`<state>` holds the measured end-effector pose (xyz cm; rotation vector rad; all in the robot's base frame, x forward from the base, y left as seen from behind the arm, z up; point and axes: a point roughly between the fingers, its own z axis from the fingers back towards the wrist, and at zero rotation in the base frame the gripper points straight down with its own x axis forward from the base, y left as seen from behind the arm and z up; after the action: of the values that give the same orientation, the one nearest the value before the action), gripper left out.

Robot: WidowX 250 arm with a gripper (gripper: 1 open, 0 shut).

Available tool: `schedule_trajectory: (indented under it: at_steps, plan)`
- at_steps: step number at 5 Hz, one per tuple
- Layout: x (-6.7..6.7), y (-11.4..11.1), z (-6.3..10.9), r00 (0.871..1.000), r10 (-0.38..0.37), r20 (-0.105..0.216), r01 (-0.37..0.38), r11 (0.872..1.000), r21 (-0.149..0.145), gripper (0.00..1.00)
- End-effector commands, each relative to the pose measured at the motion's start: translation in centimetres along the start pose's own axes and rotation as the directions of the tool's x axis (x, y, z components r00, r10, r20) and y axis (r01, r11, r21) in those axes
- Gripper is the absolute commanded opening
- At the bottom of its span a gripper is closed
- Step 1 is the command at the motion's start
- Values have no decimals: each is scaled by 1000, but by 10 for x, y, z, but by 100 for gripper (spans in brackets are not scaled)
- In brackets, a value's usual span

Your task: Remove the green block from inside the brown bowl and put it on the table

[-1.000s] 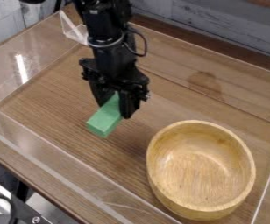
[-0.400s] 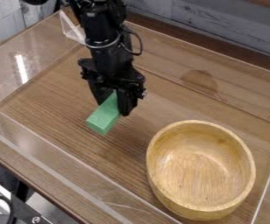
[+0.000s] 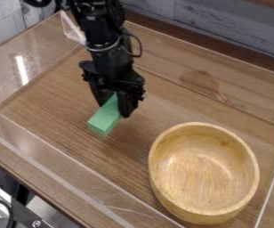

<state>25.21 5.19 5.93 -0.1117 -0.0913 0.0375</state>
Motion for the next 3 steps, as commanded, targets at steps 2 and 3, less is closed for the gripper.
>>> schedule_trajectory:
  at_steps: [2, 3]
  plan:
    - [15, 3, 17, 998, -5, 60, 5, 1000, 0, 100]
    - [19, -2, 29, 998, -7, 65, 7, 1000, -13, 100]
